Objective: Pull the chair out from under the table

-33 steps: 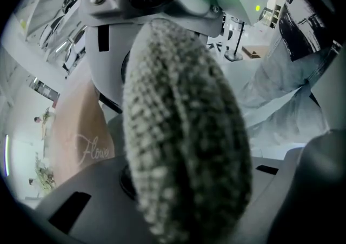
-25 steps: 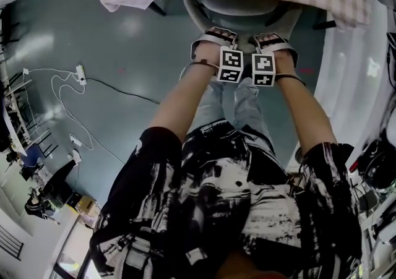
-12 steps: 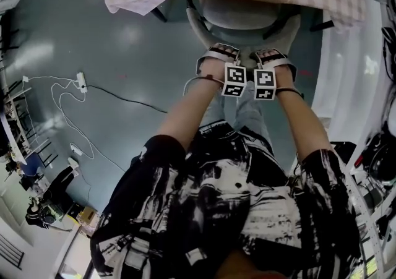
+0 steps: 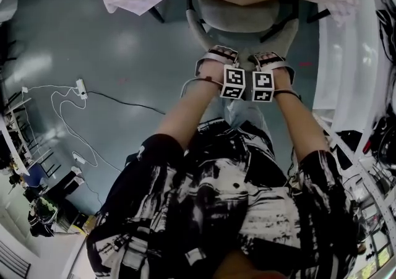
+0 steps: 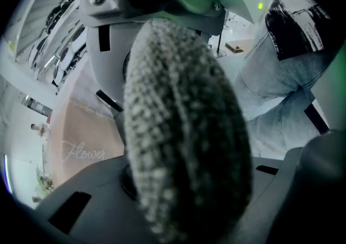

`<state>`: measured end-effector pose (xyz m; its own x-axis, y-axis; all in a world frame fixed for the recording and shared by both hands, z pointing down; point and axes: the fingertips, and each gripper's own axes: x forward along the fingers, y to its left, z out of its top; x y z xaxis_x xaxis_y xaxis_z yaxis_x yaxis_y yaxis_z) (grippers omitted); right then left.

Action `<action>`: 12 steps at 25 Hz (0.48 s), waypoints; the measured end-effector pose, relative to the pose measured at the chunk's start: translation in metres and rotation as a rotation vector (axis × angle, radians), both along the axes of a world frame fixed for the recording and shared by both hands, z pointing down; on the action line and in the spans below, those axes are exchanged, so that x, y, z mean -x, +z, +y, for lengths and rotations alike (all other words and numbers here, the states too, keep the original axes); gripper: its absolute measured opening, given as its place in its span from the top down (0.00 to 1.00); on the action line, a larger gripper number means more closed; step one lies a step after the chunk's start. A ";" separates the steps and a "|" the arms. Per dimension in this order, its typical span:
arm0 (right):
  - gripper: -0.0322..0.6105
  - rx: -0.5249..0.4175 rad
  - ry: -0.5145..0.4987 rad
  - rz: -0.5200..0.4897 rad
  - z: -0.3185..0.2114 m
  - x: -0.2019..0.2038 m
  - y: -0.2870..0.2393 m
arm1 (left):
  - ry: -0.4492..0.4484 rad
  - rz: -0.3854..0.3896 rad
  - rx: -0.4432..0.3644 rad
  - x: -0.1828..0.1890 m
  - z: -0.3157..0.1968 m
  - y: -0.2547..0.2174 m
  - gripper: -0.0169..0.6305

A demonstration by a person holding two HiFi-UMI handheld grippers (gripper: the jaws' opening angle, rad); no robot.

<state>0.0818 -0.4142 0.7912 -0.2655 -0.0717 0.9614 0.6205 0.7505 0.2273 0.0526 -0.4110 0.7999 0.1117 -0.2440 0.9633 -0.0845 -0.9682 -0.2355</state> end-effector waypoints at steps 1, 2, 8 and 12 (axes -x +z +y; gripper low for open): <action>0.80 0.002 -0.001 -0.001 0.006 -0.003 0.000 | -0.002 0.000 0.002 -0.003 0.006 0.000 0.82; 0.80 0.005 -0.003 0.000 0.012 -0.007 0.000 | -0.005 0.001 0.004 -0.007 0.012 0.000 0.82; 0.80 0.009 -0.037 0.002 0.050 -0.035 0.002 | -0.037 0.003 0.010 -0.036 0.051 0.001 0.82; 0.80 0.006 -0.047 -0.001 0.070 -0.052 0.004 | -0.047 0.002 0.008 -0.052 0.072 0.004 0.82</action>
<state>0.1333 -0.3441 0.7953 -0.2693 -0.0531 0.9616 0.6547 0.7222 0.2232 0.1044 -0.3391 0.8040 0.1021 -0.2409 0.9652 -0.1306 -0.9651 -0.2271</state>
